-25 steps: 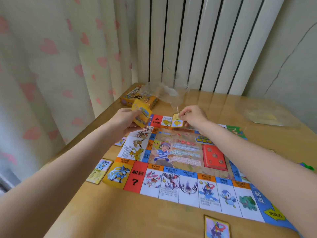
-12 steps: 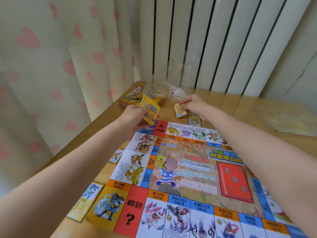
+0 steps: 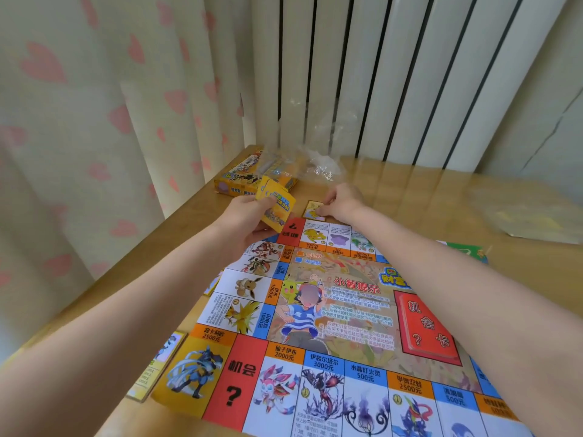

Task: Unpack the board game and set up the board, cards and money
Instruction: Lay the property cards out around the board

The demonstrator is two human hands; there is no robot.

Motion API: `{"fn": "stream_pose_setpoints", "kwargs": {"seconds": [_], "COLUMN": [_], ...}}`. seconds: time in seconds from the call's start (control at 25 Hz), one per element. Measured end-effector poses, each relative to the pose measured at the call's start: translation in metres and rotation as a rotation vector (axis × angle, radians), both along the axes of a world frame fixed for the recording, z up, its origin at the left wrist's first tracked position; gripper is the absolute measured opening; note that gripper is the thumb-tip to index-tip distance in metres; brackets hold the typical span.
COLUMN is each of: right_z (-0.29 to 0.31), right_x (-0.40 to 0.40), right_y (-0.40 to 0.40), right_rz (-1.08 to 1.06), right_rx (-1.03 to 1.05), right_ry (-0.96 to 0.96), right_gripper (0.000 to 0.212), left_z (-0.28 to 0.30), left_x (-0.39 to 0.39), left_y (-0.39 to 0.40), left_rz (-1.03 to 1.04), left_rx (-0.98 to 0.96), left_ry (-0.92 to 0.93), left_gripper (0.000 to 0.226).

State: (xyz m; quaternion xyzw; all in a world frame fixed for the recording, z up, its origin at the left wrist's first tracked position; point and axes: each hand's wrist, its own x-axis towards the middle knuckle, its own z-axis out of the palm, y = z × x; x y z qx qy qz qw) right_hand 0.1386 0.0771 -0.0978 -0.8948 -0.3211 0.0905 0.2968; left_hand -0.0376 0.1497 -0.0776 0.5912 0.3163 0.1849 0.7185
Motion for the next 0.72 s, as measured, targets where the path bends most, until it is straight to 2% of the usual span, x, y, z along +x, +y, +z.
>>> {"fn": "stream_pose_setpoints", "kwargs": {"seconds": [0.12, 0.2, 0.28, 0.32, 0.36, 0.4, 0.52, 0.6, 0.68, 0.72], "right_z": [0.006, 0.020, 0.040, 0.048, 0.054, 0.058, 0.062, 0.067, 0.074, 0.077], "right_x": [-0.006, -0.016, -0.028, -0.037, -0.045, -0.052, -0.059, -0.059, -0.061, -0.064], "right_y": [-0.004, -0.015, -0.033, -0.044, -0.056, -0.066, -0.093, -0.111, -0.127, -0.133], "right_rz": [-0.025, -0.008, 0.146, 0.249, 0.334, 0.385, 0.384, 0.274, 0.121, 0.124], "right_rx": [0.019, 0.132, 0.295, 0.326, 0.296, 0.238, 0.166, 0.248, 0.434, 0.490], "right_ry": [-0.077, -0.022, 0.290, 0.445, 0.502, 0.480, 0.364, 0.319, 0.156, 0.052], "right_gripper": [0.024, 0.027, 0.031, 0.029, 0.023, 0.018, 0.030, 0.022, 0.020, 0.024], "left_z": [-0.001, 0.001, 0.002, 0.002, 0.001, 0.001, 0.005, 0.009, 0.008, 0.008], "left_x": [-0.001, -0.002, -0.005, -0.006, -0.007, -0.008, -0.016, -0.024, -0.031, -0.033], "left_y": [-0.004, -0.009, -0.019, -0.026, -0.034, -0.041, -0.062, -0.072, -0.081, -0.085], "left_rz": [-0.021, -0.056, -0.098, -0.112, -0.124, -0.139, -0.170, -0.166, -0.165, -0.165], "left_rx": [-0.042, -0.116, -0.162, -0.170, -0.172, -0.172, -0.224, -0.291, -0.333, -0.356], "left_ry": [-0.005, -0.038, -0.060, -0.064, -0.066, -0.068, -0.103, -0.141, -0.125, -0.108], "left_gripper": [0.014, 0.016, 0.014, 0.015, 0.014, 0.011, 0.010, 0.016, 0.018, 0.019]}}
